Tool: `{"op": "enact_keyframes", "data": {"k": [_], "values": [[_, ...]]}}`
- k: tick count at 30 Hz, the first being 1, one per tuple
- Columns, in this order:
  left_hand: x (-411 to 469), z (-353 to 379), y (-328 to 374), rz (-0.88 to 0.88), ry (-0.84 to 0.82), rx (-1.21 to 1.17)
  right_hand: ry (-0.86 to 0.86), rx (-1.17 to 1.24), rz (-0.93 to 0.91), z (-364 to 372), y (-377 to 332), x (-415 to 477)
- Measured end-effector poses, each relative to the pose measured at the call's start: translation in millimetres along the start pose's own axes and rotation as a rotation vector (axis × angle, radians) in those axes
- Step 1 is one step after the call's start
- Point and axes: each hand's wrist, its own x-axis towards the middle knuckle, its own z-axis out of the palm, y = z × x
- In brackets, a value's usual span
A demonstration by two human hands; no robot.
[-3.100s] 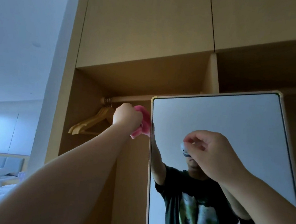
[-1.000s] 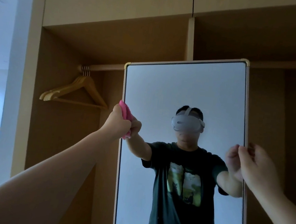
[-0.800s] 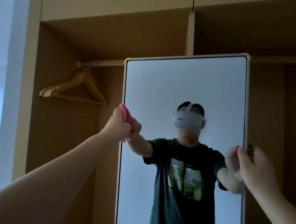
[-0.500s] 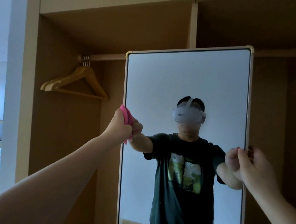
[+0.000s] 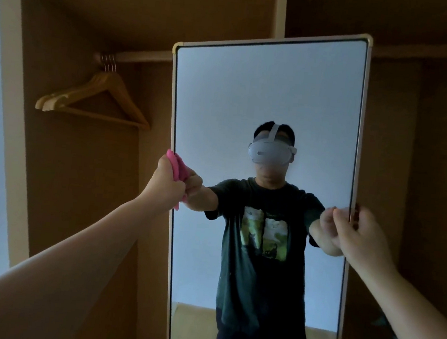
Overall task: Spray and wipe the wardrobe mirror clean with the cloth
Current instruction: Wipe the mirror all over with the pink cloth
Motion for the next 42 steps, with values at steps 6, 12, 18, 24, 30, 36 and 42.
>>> {"op": "enact_keyframes", "data": {"k": [6, 12, 18, 24, 30, 36, 42], "values": [[-1, 10, -9, -0.064, 0.060, 0.104, -0.033, 0.050, -0.041, -5, -1, -12], [-24, 9, -15, -0.055, -0.003, 0.100, -0.077, 0.048, -0.046, -6, 7, -24], [-34, 16, -18, -0.165, -0.021, 0.164, -0.120, -0.006, 0.004, -6, 12, -36], [-43, 20, -40, -0.089, -0.029, 0.080, -0.179, 0.014, 0.031, -6, 17, -44], [-50, 23, -60, -0.059, -0.055, 0.040, -0.192, -0.045, 0.078, -6, 22, -51], [-53, 27, -72, -0.056, -0.075, 0.074, -0.197, -0.063, 0.109, -6, 20, -56], [-54, 32, -82, -0.160, -0.094, 0.122, -0.229, -0.042, 0.153, -6, 21, -66]]}}
